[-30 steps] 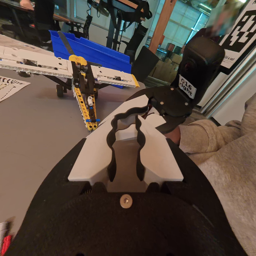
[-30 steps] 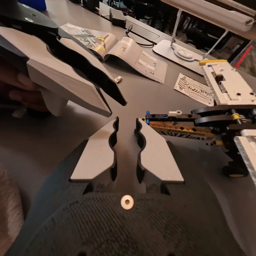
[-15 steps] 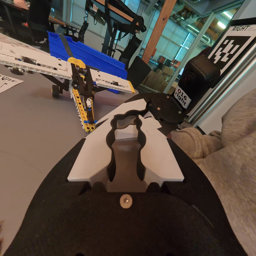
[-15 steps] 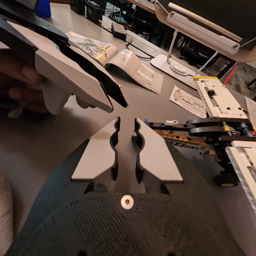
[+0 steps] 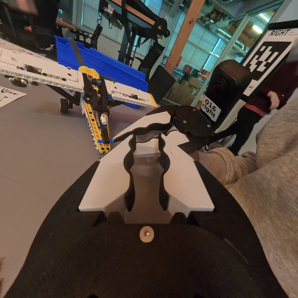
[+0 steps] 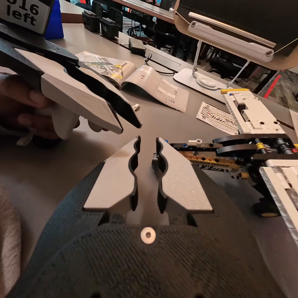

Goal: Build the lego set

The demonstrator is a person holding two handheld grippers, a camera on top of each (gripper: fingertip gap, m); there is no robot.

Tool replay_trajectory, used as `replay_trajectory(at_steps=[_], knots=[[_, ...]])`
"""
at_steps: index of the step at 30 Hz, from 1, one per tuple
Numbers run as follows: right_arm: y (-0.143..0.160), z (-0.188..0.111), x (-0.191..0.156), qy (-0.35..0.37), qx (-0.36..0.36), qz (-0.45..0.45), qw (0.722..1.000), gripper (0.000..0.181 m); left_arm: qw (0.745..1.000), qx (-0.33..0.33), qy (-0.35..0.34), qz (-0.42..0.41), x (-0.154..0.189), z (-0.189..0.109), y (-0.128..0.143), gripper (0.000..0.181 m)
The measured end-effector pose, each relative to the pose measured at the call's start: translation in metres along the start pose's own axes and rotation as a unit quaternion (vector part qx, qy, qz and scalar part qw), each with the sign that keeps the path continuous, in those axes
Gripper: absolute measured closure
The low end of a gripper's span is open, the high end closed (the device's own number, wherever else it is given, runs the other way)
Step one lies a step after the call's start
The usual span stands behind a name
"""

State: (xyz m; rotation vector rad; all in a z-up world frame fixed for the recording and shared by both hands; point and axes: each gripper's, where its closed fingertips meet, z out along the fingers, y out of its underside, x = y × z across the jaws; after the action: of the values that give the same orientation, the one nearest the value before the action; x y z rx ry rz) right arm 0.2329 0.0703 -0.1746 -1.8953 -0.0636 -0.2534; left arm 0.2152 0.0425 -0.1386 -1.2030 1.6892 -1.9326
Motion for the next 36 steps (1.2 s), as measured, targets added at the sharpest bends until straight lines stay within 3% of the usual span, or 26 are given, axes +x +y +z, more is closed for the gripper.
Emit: replay_trajectory(at_steps=[36], knots=[[0.0016,-0.0010,-0.0017,0.000,-0.011,-0.021,1.000,0.167,1.000,-0.004,0.010,0.003,0.0026,0.0008,0.0013,0.163]])
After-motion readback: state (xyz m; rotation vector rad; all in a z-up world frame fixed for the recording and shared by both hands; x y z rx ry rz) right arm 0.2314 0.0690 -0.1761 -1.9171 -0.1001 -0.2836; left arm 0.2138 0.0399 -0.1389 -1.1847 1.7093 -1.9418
